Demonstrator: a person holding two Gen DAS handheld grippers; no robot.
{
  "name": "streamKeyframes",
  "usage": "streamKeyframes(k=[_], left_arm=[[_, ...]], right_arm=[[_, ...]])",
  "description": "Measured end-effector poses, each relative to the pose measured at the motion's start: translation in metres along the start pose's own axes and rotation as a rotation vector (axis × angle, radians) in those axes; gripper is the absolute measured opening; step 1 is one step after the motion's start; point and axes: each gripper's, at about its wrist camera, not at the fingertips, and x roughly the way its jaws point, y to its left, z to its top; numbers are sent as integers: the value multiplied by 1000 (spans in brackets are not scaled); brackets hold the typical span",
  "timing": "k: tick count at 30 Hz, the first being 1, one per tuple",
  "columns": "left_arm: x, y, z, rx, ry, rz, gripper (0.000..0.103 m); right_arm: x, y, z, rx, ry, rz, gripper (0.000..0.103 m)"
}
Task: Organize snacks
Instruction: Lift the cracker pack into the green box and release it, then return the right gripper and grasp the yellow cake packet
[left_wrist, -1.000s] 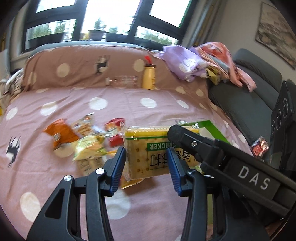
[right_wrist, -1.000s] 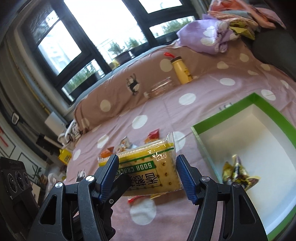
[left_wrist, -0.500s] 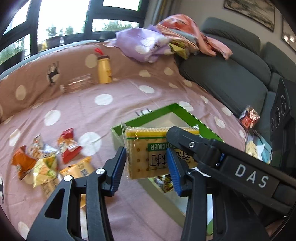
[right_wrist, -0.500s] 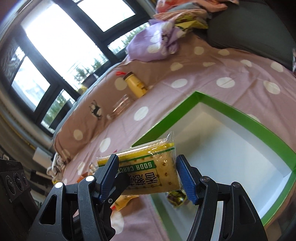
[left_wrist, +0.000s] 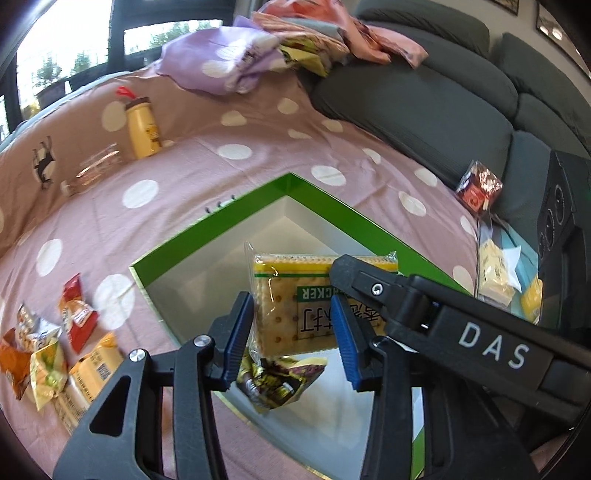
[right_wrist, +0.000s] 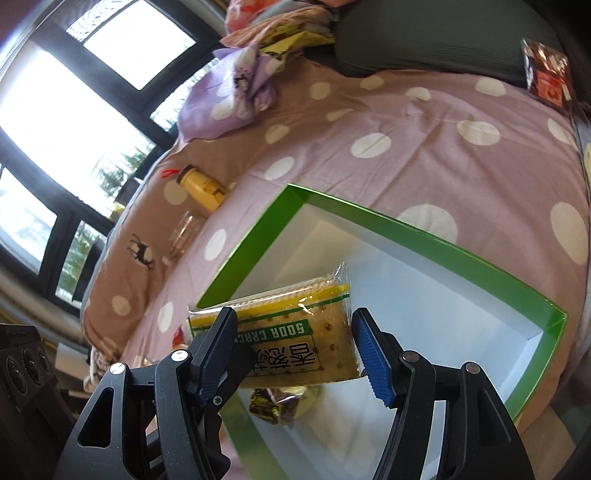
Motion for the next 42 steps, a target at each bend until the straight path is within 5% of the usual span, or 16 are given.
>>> streamKeyframes(k=[17,28,35,42], left_arm=[[46,-1,1,-7,133,-62,42],[44,5,2,-34,114,-76,45],[-9,33,-1,-110,-15,-23,74],[-75,92,-34,-269,-123,125,88]], right_arm=[[24,-32,3,105,82,-100,67],[24,-32,4,106,72,-91,67],[11,-21,5,66,9,-112,72],[4,6,0,-2,-17,-38,85]])
